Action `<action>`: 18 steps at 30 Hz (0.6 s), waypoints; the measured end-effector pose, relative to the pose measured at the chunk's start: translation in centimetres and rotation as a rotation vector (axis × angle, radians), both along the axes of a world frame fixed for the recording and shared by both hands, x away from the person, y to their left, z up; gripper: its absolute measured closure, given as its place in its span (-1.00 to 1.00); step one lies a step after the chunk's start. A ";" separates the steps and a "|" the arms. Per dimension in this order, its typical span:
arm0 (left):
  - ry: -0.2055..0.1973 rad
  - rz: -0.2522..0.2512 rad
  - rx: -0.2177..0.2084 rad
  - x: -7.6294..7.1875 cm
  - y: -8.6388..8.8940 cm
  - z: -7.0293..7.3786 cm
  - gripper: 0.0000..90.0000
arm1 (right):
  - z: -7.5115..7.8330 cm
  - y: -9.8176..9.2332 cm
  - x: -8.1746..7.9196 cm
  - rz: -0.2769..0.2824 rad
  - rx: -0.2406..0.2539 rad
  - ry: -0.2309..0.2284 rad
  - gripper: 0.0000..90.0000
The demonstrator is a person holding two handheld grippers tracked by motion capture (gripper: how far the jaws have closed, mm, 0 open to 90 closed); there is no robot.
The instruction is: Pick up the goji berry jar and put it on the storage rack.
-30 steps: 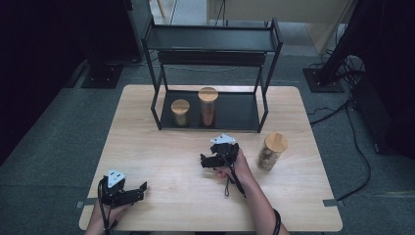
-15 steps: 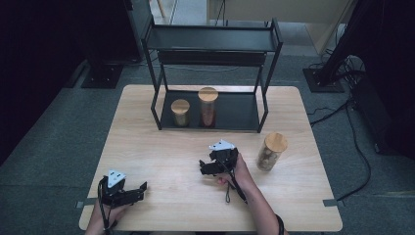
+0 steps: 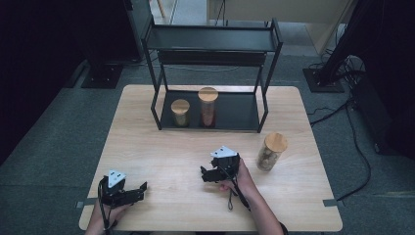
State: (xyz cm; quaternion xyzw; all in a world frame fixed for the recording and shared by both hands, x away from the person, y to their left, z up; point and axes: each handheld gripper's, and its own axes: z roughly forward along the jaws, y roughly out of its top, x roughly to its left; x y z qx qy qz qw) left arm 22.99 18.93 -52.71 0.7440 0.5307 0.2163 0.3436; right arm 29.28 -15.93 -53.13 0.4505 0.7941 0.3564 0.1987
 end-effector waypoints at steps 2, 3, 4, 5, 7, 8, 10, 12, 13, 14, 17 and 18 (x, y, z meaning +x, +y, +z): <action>0.000 0.000 -0.002 0.0 0.0 0.0 -0.90 | 0.0 0.0 -0.3 0.004 -0.011 -0.004 -0.96; 0.000 0.000 0.000 0.0 0.0 0.0 -0.90 | 0.0 0.0 -0.4 0.008 -0.013 -0.004 -0.96; 0.000 0.000 0.001 0.0 0.0 0.0 -0.90 | 0.0 -0.1 -0.5 0.009 -0.014 -0.004 -0.96; 0.000 -0.001 0.001 0.0 0.0 0.0 -0.90 | 0.0 -0.1 -0.6 0.007 -0.013 -0.003 -0.96; 0.000 -0.001 0.001 0.0 0.0 0.0 -0.90 | 0.0 -0.3 -0.7 0.008 -0.014 -0.003 -0.96; 0.000 -0.001 0.001 0.0 0.0 0.0 -0.90 | 0.0 -0.4 -0.8 0.008 -0.012 -0.005 -0.96; 0.000 0.000 0.001 0.0 0.0 0.0 -0.90 | 0.0 -0.5 -1.0 0.005 -0.009 -0.005 -0.96; 0.000 0.000 -0.001 0.0 0.0 0.0 -0.90 | 0.0 -0.7 -1.2 0.006 -0.007 -0.008 -0.96; 0.000 0.000 -0.001 0.0 0.0 0.0 -0.90 | 0.0 -0.7 -1.3 0.006 -0.008 -0.009 -0.96; 0.000 0.000 -0.001 0.0 0.0 0.0 -0.90 | 0.0 -0.8 -1.4 0.007 -0.008 -0.011 -0.96; 0.000 -0.001 -0.003 0.0 0.0 0.0 -0.90 | 0.0 -0.9 -1.7 0.004 -0.013 -0.027 -0.96; 0.000 -0.001 -0.002 0.0 0.0 0.0 -0.90 | 0.0 -0.9 -1.8 0.006 -0.017 -0.032 -0.96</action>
